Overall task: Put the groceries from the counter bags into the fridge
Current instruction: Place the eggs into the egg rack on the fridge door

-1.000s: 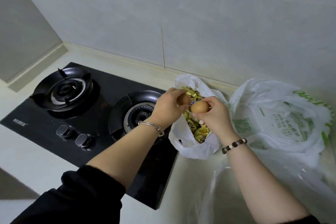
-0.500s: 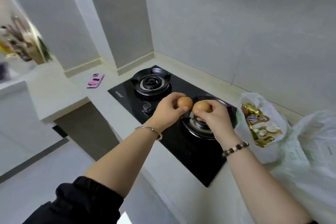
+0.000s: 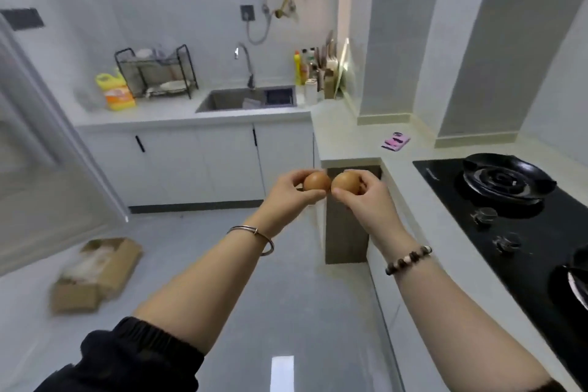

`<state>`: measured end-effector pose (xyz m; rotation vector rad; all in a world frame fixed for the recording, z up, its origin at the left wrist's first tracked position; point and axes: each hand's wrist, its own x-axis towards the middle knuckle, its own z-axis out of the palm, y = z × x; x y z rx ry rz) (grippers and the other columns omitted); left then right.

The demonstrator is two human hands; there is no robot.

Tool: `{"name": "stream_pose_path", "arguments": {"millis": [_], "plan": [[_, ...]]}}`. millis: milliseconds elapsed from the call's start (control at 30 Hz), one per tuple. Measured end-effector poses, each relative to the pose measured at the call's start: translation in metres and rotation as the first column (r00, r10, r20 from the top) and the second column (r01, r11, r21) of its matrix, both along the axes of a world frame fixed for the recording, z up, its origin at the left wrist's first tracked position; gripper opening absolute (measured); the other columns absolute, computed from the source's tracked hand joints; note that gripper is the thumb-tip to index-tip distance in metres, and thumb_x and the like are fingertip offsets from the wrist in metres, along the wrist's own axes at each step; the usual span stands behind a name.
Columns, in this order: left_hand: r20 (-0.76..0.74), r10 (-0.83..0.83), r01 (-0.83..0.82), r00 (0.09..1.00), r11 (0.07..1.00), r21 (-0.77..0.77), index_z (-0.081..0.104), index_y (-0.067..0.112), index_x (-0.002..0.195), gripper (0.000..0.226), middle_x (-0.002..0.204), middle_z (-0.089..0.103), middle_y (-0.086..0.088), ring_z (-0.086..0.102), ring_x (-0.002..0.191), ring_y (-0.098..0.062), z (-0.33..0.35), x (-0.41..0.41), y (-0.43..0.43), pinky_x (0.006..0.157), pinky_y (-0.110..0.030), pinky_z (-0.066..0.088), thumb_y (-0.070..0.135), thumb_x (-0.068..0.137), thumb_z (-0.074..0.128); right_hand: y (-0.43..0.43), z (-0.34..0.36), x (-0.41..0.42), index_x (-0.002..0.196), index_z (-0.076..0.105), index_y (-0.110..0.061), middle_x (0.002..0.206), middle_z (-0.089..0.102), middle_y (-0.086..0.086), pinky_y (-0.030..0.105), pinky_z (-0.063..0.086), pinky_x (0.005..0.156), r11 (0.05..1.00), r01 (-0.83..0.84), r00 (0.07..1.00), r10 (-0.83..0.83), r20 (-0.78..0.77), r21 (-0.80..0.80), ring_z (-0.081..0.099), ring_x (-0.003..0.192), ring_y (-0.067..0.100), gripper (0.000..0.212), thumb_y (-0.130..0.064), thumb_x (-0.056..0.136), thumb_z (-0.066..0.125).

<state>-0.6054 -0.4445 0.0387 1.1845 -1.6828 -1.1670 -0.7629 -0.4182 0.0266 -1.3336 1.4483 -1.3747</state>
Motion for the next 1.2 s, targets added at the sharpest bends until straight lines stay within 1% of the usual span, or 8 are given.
{"name": "stream_pose_path", "arguments": {"millis": [200,367,467,667,867,1067,1133,1200], "plan": [[-0.008,0.281,-0.28,0.96,0.955,-0.095,0.056,0.017,0.118,0.036,0.11,0.06,-0.005,0.061,0.102,-0.023,0.022,0.159,0.027,0.09,-0.039,0.054,0.024,0.085,0.068,-0.011,0.031,0.156,0.113,0.052,-0.016,0.109,0.06,0.004,0.031,0.052,0.082,0.962,-0.252,0.967,0.248,-0.052,-0.103,0.059,0.097,0.018,0.043,-0.02,0.077,0.075],[-0.007,0.459,-0.451,0.888,0.87,-0.2,0.056,0.015,0.119,0.037,0.111,0.062,-0.005,0.06,0.099,-0.017,0.057,0.259,0.051,0.078,-0.025,0.051,0.02,0.084,0.069,-0.012,0.059,0.265,0.114,0.055,-0.012,0.104,0.06,0.003,0.021,0.048,0.075,0.891,-0.403,0.915,0.388,-0.109,-0.207,0.058,0.094,0.015,0.039,-0.02,0.08,0.073],[-0.05,0.555,-0.545,0.83,0.79,-0.281,0.059,0.015,0.111,0.032,0.107,0.064,-0.005,0.061,0.096,-0.017,0.087,0.304,0.062,0.084,-0.026,0.052,0.014,0.081,0.071,-0.011,0.083,0.318,0.11,0.057,-0.013,0.097,0.062,0.0,0.019,0.047,0.073,0.842,-0.459,0.888,0.448,-0.107,-0.283,0.059,0.088,0.013,0.033,-0.018,0.08,0.072],[-0.171,0.671,-0.654,0.722,0.579,-0.488,0.059,0.029,0.106,0.034,0.097,0.065,0.006,0.061,0.087,-0.008,0.16,0.369,0.072,0.076,-0.016,0.049,0.013,0.079,0.073,-0.019,0.149,0.401,0.109,0.057,-0.017,0.09,0.06,-0.01,0.016,0.047,0.071,0.703,-0.503,0.856,0.488,-0.173,-0.503,0.058,0.081,0.007,0.033,-0.018,0.08,0.073],[-0.194,0.725,-0.64,0.661,0.41,-0.65,0.058,0.025,0.115,0.036,0.103,0.064,0.006,0.058,0.084,-0.008,0.228,0.42,0.073,0.072,-0.012,0.047,0.018,0.082,0.072,-0.034,0.222,0.463,0.111,0.055,-0.018,0.09,0.056,-0.018,0.014,0.044,0.067,0.544,-0.465,0.864,0.45,-0.225,-0.698,0.054,0.074,0.001,0.034,-0.018,0.081,0.072],[-0.264,0.814,-0.397,0.517,-0.045,-0.917,0.057,0.018,0.117,0.041,0.102,0.058,0.011,0.053,0.091,-0.007,0.306,0.467,0.078,0.079,-0.012,0.04,0.023,0.079,0.073,-0.042,0.305,0.501,0.115,0.057,-0.012,0.101,0.057,-0.012,0.013,0.044,0.074,0.302,-0.302,0.93,0.302,-0.21,-0.904,0.052,0.079,0.002,0.045,-0.012,0.075,0.077],[-0.29,0.825,-0.321,0.485,-0.14,-0.937,0.057,0.015,0.119,0.044,0.101,0.055,0.011,0.051,0.092,-0.008,0.332,0.481,0.079,0.08,-0.012,0.04,0.023,0.079,0.073,-0.04,0.33,0.51,0.115,0.057,-0.01,0.103,0.057,-0.009,0.009,0.042,0.075,0.226,-0.236,0.95,0.257,-0.176,-0.945,0.051,0.079,-0.001,0.047,-0.013,0.074,0.078],[-0.294,0.83,-0.291,0.473,-0.168,-0.942,0.057,0.015,0.119,0.044,0.103,0.057,0.01,0.051,0.094,-0.008,0.353,0.495,0.081,0.08,-0.012,0.039,0.022,0.079,0.073,-0.037,0.352,0.52,0.114,0.057,-0.009,0.102,0.057,-0.008,0.002,0.037,0.075,0.175,-0.2,0.963,0.217,-0.16,-0.964,0.047,0.08,-0.009,0.046,-0.014,0.073,0.078]]}}
